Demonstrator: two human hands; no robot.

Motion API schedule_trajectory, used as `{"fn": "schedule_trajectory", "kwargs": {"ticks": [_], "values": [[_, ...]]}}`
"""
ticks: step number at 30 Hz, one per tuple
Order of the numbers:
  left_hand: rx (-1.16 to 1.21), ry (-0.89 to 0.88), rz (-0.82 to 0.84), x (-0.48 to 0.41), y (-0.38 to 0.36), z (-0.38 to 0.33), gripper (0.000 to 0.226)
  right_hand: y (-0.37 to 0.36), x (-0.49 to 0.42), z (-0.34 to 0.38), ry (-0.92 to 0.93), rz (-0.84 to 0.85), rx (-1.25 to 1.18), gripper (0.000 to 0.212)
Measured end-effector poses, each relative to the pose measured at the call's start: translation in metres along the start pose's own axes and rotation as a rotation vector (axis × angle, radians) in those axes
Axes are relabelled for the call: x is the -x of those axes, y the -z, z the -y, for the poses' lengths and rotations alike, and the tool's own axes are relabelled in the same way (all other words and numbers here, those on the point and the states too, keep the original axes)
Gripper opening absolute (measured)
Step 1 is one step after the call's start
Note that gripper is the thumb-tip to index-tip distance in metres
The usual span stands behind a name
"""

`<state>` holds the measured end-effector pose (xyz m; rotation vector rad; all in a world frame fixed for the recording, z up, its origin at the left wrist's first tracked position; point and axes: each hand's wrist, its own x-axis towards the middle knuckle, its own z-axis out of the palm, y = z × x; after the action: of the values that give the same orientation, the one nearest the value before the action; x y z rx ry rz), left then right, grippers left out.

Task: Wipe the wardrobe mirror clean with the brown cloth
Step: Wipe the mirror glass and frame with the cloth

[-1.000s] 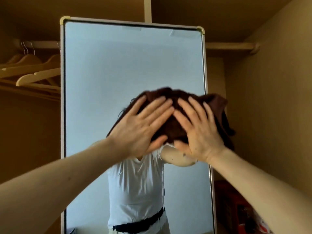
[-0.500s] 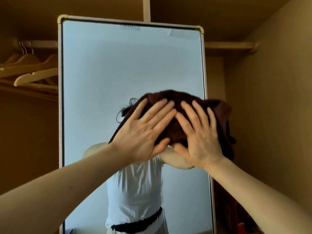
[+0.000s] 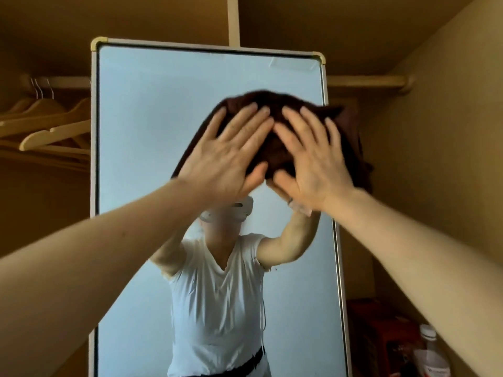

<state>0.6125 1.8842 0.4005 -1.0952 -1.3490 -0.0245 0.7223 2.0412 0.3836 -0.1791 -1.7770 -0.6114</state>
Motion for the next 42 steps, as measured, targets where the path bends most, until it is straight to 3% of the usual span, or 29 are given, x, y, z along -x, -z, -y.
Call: {"fn": "schedule_trajectory", "kwargs": {"ticks": [3, 8, 13, 18, 23, 30, 34, 38, 42], "values": [[0.038, -0.086, -0.024, 0.057, -0.011, -0.026, 0.070, -0.016, 0.064, 0.032, -0.002, -0.050, -0.070, 0.079], [0.072, -0.234, 0.018, 0.129, -0.020, -0.041, 0.070, -0.027, 0.132, 0.064, 0.141, 0.033, -0.079, 0.080], [0.043, -0.092, -0.016, 0.088, -0.011, -0.009, 0.068, -0.010, 0.051, 0.038, 0.244, 0.013, -0.037, 0.082], [0.024, 0.067, -0.031, 0.033, 0.005, 0.037, 0.068, -0.001, -0.036, 0.030, 0.145, 0.017, 0.000, 0.079], [0.001, 0.075, -0.051, 0.059, -0.001, 0.021, 0.068, -0.010, -0.010, 0.046, 0.145, -0.076, -0.055, 0.077], [0.098, -0.027, -0.027, 0.147, -0.014, -0.024, 0.065, -0.020, 0.082, 0.080, 0.277, -0.013, -0.137, 0.080], [0.095, 0.029, -0.039, 0.108, -0.005, 0.000, 0.065, -0.009, 0.029, 0.063, 0.303, -0.009, -0.117, 0.077], [0.069, 0.116, -0.045, 0.045, 0.010, 0.044, 0.066, 0.001, -0.044, 0.045, 0.177, -0.013, -0.058, 0.077], [0.053, 0.156, -0.053, 0.042, 0.005, 0.047, 0.066, -0.006, -0.050, 0.048, 0.148, -0.081, -0.069, 0.073]]}}
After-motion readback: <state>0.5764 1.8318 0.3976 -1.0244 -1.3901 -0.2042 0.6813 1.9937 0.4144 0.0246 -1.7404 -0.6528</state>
